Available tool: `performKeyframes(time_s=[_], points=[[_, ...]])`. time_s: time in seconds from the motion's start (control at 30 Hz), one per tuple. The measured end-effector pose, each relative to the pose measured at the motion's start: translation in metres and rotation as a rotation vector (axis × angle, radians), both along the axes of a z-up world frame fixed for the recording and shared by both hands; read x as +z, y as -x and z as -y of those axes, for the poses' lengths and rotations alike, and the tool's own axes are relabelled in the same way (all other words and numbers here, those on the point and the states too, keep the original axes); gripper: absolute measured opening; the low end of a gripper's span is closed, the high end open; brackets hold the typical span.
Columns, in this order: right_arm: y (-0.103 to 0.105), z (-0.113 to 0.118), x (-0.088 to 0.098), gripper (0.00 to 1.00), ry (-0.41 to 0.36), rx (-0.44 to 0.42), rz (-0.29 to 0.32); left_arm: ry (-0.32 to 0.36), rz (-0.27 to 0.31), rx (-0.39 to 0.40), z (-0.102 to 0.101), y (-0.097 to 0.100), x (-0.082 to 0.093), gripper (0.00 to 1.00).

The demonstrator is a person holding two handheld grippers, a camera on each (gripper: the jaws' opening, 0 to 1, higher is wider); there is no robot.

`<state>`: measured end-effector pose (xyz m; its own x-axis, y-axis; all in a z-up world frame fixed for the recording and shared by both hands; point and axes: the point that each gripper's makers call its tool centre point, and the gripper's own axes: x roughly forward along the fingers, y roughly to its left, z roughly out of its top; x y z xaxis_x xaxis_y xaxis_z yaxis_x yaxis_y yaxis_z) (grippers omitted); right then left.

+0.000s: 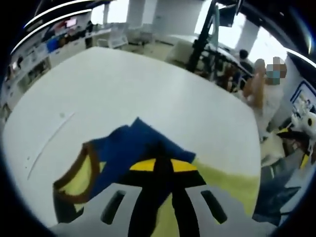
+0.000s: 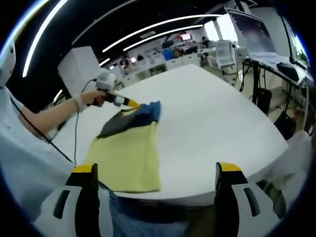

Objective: Fold the garment on the visible template until the final outline fits inside the template.

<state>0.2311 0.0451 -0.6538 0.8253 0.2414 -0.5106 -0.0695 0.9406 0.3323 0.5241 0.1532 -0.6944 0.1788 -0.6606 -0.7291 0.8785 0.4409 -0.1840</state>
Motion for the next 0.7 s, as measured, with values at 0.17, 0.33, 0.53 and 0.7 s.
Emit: performKeyframes(time_s=[0.17, 0.33, 0.53, 0.7], points=[[-0.002, 0.001, -0.001, 0.98, -0.002, 0.0, 0.001, 0.007, 0.008, -0.014, 0.005, 0.001, 0.003, 0.07], [-0.003, 0.002, -0.001, 0.98, -0.005, -0.003, 0.001, 0.003, 0.033, -0.04, 0.006, 0.004, 0.006, 0.07], [-0.004, 0.001, -0.002, 0.98, -0.008, 0.0, 0.0, 0.022, 0.07, -0.057, 0.007, 0.004, 0.015, 0.08], [-0.005, -0.002, -0.002, 0.98, -0.008, 0.015, -0.002, 0.023, 0.084, -0.11, 0.006, 0.015, 0.019, 0.17]])
